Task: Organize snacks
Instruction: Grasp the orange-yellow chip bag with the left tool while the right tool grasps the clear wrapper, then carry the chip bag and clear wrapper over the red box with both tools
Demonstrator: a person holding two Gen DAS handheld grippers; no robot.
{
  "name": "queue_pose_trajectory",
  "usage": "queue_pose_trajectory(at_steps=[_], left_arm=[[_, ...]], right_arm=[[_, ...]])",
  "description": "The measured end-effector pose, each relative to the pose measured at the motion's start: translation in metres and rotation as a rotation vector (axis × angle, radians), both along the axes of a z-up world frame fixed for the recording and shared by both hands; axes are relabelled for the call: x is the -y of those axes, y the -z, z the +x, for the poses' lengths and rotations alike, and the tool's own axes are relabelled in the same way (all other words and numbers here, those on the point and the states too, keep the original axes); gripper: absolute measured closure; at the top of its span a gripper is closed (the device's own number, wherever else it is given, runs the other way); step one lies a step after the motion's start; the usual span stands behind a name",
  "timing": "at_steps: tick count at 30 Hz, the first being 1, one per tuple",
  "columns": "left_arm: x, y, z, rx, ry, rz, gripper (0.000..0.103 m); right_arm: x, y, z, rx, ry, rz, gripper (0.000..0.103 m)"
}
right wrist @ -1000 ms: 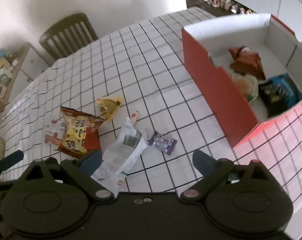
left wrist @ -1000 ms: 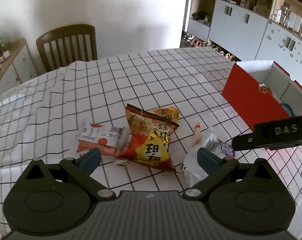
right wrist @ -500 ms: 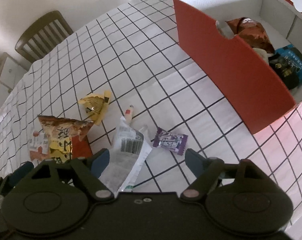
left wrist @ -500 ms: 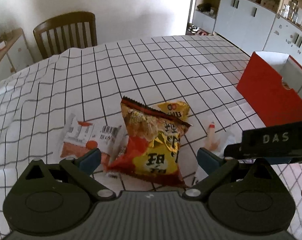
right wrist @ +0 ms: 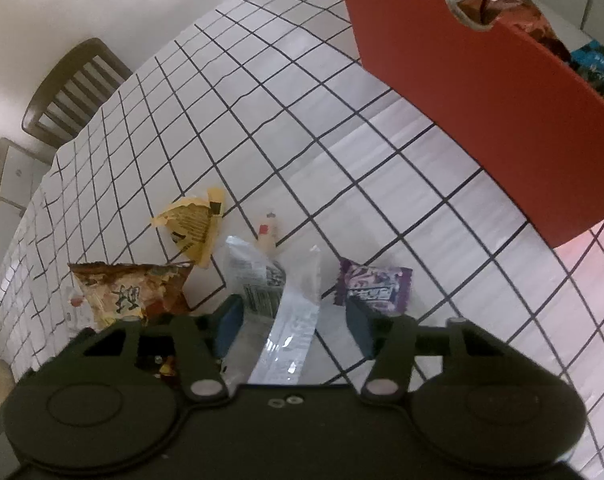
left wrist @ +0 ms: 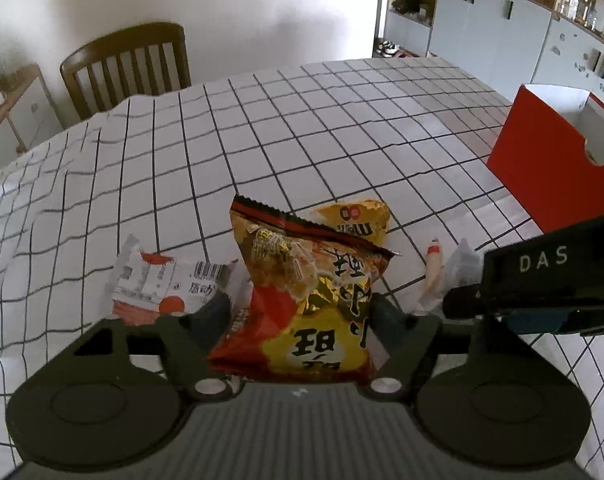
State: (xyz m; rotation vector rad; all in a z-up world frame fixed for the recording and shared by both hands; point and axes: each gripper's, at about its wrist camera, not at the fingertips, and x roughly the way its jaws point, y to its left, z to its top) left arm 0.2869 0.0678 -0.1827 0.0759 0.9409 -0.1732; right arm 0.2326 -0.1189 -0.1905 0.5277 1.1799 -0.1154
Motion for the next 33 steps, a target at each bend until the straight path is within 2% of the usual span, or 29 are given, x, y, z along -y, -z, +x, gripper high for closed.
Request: queue_pose_trajectory(at_steps=[1,3,11,17,27,33], left_arm=[[-0.001,0.0,0.0,-0.005,-0.002,-0.01,0.031],[-0.003,0.0,0.0,-0.008,-0.001,-0.026,0.04],[-0.004,-0.004,-0.003,-0.02,-0.018,-0.037,0.049],[-0.009,-0.008,-0.008,-0.04,-0.048,-0.059,0.051],[-0.015,-0.032,-0.026,-0.057,-0.062,-0.124,0.051],[-0.009,-0.051,-0.042,-0.063,-0.045,-0.159,0.051]], right_arm=[[-0.001,0.0,0.0,0.0,-0.002,0.001,0.057],[-0.001,0.002,0.001,-0.008,-0.002,0.012,0.061],[-0.005,-0.002,-0.004,0.027,-0.03,-0.002,0.084],[-0.003,-0.015,-0.013,0.07,-0.055,-0.015,0.09],[0.009,-0.042,-0.043,0.131,-0.116,-0.022,0.091],[0.018,-0.07,-0.064,0.157,-0.191,-0.043,0.091]])
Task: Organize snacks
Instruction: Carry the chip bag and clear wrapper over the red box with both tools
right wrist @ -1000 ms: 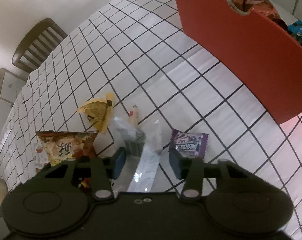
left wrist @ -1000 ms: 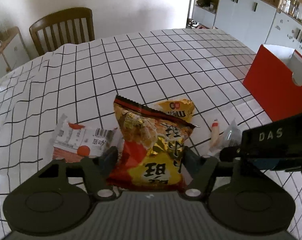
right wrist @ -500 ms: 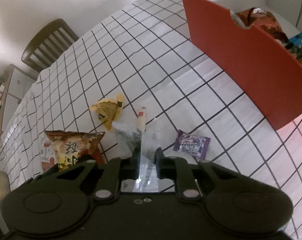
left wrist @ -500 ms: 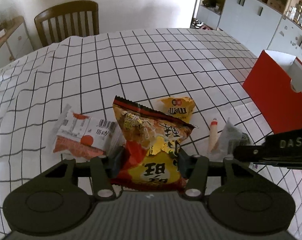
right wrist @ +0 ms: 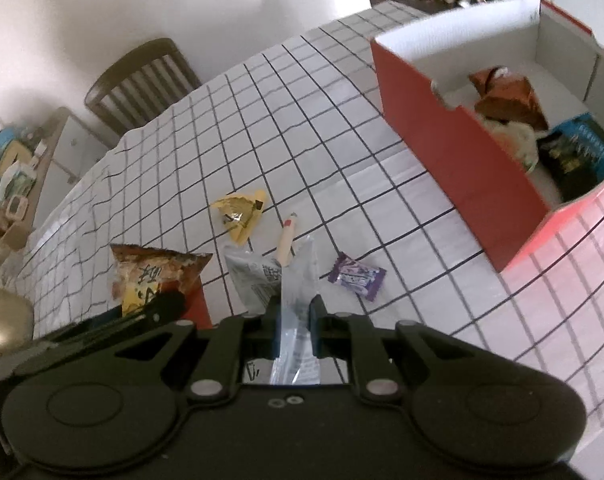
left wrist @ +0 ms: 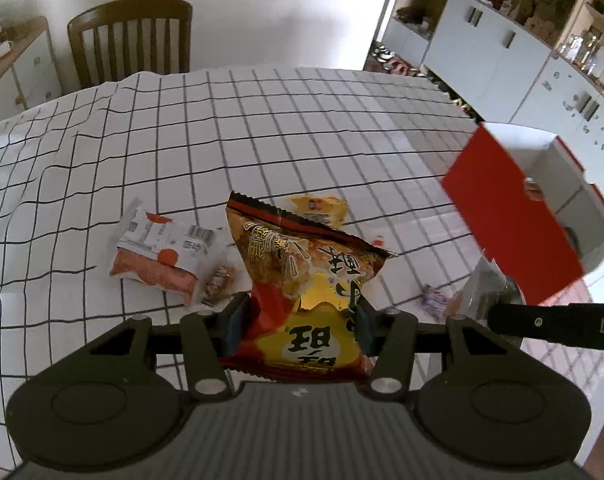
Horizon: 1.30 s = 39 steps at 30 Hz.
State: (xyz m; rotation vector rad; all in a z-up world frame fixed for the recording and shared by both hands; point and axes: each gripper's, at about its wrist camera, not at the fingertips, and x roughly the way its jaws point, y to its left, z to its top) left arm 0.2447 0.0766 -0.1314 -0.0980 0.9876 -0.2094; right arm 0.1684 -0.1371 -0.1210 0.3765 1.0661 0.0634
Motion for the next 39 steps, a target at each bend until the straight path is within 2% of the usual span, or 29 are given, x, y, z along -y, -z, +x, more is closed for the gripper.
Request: queue_pose_trajectory(at_steps=[12,20,27,39], left_arm=[[0.032,-0.046,-0.029,0.029,0.061,-0.054,0.051],[0.063,-0.073,-0.037,0.049,0.093,-0.067,0.051],[0.105,-0.094,-0.039,0.07,0.114,-0.081,0.051],[0.187,-0.122,-0.022,0.124,0.127,-0.09,0.051]], right_arm=[[0.03,-0.053,-0.025,0.061,-0.068,-0.052,0.091],[0.071,-0.092,-0.031,0.129,-0.101,-0.099,0.091],[0.105,-0.112,-0.03,0.17,-0.109,-0.115,0.091],[0.19,-0.142,-0.01,0.254,-0.089,-0.155,0.091]])
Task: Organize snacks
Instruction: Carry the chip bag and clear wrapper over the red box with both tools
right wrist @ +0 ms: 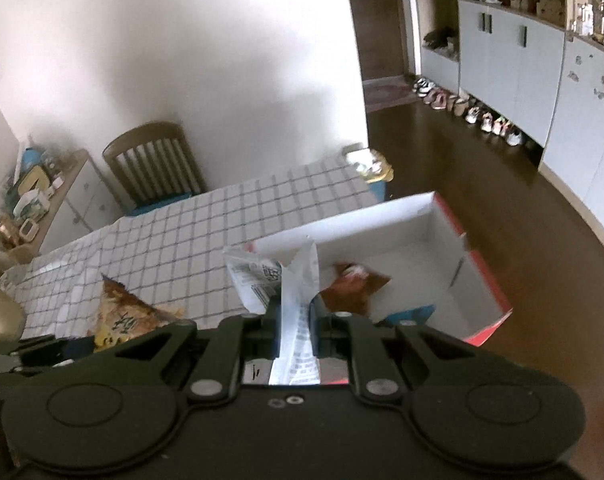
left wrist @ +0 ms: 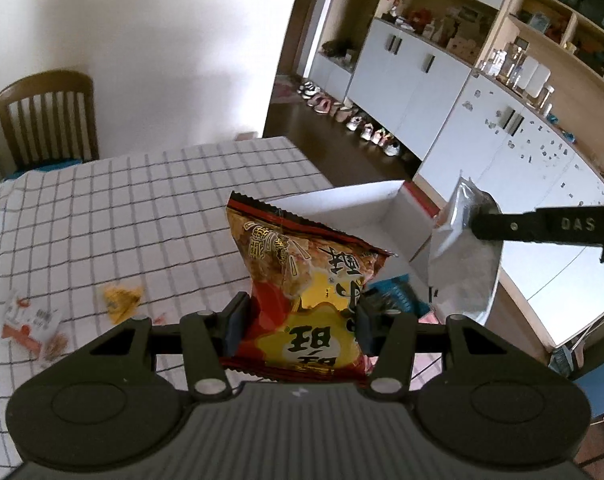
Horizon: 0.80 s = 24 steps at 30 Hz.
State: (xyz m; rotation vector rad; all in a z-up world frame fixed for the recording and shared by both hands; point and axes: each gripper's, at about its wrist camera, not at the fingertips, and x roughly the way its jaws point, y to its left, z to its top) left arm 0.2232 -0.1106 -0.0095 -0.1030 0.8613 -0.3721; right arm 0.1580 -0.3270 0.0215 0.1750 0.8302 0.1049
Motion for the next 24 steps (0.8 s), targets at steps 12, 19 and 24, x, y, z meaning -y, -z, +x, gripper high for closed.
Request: queue_pose_trajectory(at_steps=[12,19,24], left_arm=[[0.083,0.024,0.042,-0.062,0.009,0.036,0.05],[0.117,0.048,0.066,-0.102,0.024,0.082,0.05],[0.131,0.066,0.082,-0.135,0.015,0.103,0.05]], right_arm=[[0.078,0.02,0.051,0.0,0.065,-0.076,0.091],[0.101,0.048,0.091,-0.042,0.028,-0.131,0.091],[0.101,0.075,0.116,-0.082,-0.016,-0.153,0.091]])
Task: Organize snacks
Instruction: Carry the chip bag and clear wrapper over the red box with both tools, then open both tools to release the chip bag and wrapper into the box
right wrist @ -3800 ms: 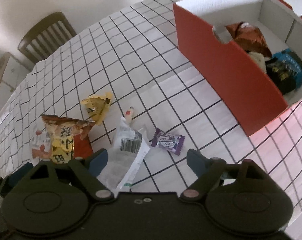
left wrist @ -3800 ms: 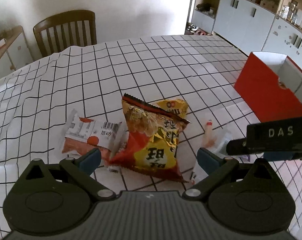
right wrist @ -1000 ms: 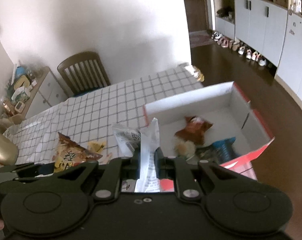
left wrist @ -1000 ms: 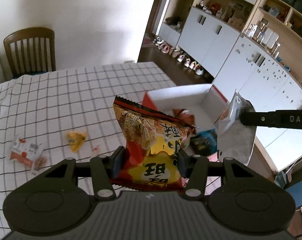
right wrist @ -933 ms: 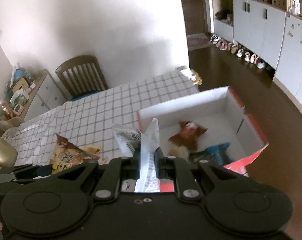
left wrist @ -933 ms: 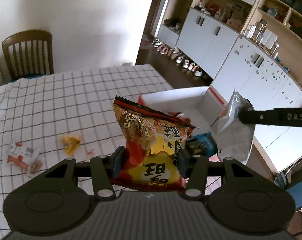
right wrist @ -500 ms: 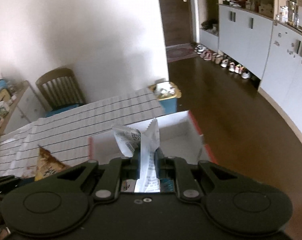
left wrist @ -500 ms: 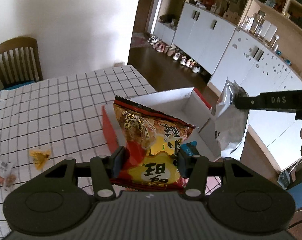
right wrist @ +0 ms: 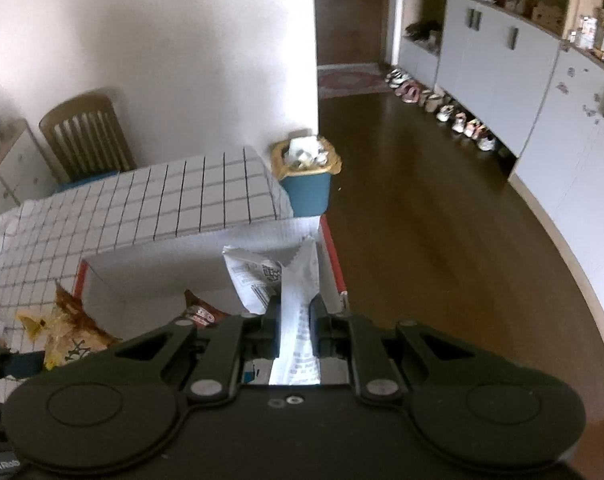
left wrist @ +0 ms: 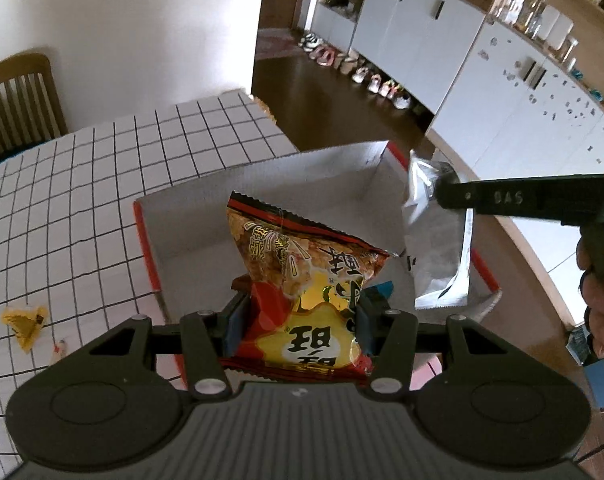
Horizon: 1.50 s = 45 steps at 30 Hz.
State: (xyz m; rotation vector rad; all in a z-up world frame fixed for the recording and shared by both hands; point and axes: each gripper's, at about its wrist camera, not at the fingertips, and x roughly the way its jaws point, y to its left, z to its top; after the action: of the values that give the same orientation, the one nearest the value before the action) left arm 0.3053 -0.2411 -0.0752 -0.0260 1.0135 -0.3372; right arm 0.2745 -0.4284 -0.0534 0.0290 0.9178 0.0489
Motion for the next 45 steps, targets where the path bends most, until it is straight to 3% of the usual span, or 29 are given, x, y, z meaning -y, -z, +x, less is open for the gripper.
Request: queue_pose_trajectory(at_steps=[11,19,27,29,32,37,40,45], left_arm=[[0.024,0.036,0.014,-0.086,0.016,0.023,0.05],[0.037,0.053,0.019,-0.108,0.035,0.05,0.05],[0.04,0.061,0.017,-0.113,0.029,0.072,0.049],[0.041,0.06,0.014,-0.109,0.026,0.075,0.048],[0.043,0.058,0.012,-0.096,0.029,0.076,0.036],[0.041,0.048,0.004,-0.069,0.03,0.072,0.034],[0.037,0.044,-0.001,-0.062,0.023,0.068,0.027],[0.027,0.035,-0.013,-0.043,0.015,0.051,0.027]], right_arm=[[-0.02,0.049,0.038,-0.083,-0.107,-0.129,0.091],[-0.017,0.062,0.042,-0.122,-0.094,-0.119,0.086],[-0.01,0.054,0.03,-0.128,-0.115,-0.068,0.079],[-0.011,0.05,0.027,-0.127,-0.124,-0.052,0.075],[-0.014,0.044,0.02,-0.117,-0.137,-0.043,0.066],[-0.016,0.035,0.009,-0.098,-0.143,-0.025,0.056],[-0.015,0.029,0.003,-0.083,-0.144,-0.013,0.05],[-0.018,0.019,-0.01,-0.054,-0.152,-0.005,0.04]])
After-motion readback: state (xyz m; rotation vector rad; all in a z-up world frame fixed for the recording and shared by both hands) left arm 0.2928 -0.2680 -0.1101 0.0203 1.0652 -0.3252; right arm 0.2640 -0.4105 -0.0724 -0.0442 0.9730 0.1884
